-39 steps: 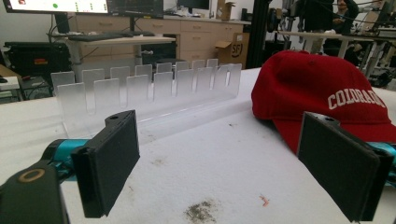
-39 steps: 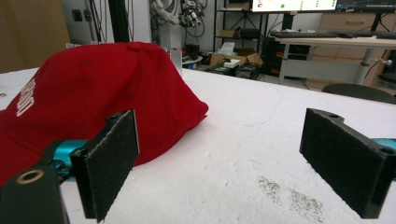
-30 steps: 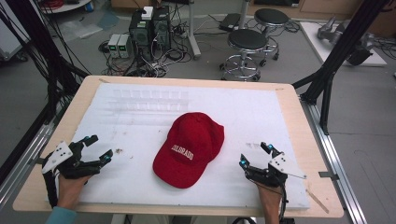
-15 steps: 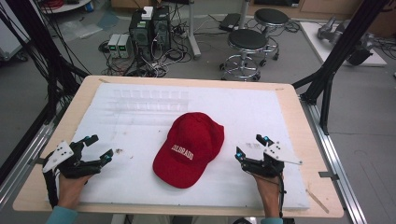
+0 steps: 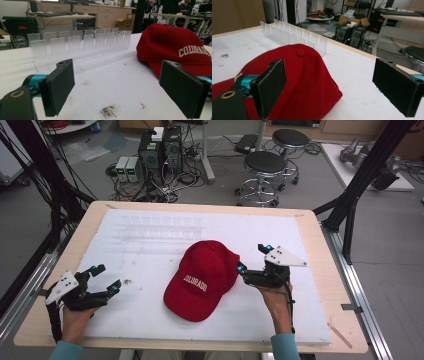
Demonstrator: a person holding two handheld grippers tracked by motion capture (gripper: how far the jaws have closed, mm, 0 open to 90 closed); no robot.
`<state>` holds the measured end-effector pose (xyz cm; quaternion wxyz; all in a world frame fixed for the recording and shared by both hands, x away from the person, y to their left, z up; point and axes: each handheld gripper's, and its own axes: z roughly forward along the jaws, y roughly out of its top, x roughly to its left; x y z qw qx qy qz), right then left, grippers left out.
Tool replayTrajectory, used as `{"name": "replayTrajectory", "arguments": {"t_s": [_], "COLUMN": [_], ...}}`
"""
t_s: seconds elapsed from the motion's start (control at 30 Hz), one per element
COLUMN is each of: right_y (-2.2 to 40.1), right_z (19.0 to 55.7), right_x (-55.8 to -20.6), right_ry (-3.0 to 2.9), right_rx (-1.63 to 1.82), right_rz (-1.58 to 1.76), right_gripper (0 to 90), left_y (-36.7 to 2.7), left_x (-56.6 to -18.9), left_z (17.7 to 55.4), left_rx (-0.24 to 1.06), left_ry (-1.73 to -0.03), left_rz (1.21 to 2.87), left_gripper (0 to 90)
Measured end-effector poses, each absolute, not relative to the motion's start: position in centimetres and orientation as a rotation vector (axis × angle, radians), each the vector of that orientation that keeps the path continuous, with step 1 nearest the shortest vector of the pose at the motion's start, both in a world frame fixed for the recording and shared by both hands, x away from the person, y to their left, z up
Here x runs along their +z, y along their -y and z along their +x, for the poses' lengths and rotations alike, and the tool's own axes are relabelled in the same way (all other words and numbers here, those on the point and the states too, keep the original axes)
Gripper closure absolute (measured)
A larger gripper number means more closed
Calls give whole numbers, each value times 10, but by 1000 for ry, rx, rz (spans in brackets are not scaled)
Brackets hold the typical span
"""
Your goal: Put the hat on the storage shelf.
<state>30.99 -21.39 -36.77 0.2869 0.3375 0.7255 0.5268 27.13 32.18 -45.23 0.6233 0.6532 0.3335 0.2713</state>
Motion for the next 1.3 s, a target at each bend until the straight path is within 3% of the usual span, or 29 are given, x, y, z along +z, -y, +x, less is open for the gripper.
{"name": "replayTrajectory", "arguments": {"t_s": [0.83, 0.87, 1.1, 1.3], "right_y": [187, 187, 182, 185], "right_z": [362, 363, 367, 371], "right_x": [-391, -393, -400, -409], "right_ry": [-2227, -2249, -2296, -2338], "right_rx": [1284, 1271, 1201, 1194], "right_rz": [967, 983, 1000, 1044], "right_gripper": [109, 168, 218, 364], "left_y": [-321, -321, -321, -321], "left_x": [-452, -452, -452, -452], "left_z": [272, 272, 272, 272], "left_rx": [617, 616, 616, 616], "left_ry": [-766, -769, -765, -765], "left_rz": [1507, 1505, 1507, 1507], "left_gripper": [134, 134, 134, 134]}}
